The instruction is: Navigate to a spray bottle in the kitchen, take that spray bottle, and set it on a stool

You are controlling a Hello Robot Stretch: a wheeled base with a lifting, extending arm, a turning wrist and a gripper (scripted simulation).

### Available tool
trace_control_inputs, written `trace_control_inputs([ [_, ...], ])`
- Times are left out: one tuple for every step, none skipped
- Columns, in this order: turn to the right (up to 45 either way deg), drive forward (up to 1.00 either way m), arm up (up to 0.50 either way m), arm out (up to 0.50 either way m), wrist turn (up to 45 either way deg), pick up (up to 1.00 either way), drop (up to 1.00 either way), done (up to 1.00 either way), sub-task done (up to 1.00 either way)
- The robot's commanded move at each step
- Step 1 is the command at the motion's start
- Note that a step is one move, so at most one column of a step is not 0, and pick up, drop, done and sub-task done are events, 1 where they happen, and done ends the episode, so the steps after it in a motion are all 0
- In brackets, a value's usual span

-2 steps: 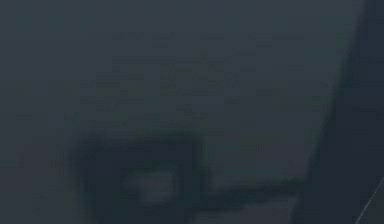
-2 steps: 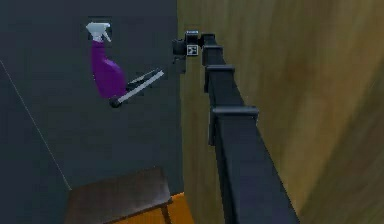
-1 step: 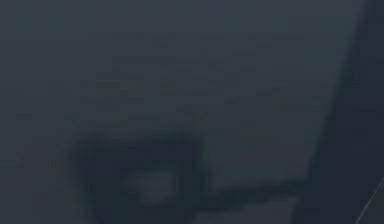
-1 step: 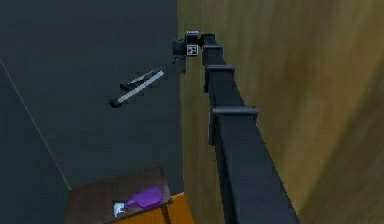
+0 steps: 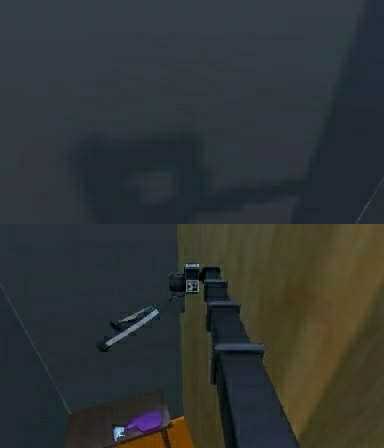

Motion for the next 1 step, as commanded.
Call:
trace_control_inputs([
  [0.0,0.00,0.00,0.00,0.0,0.00,0.00,1.00,0.00],
])
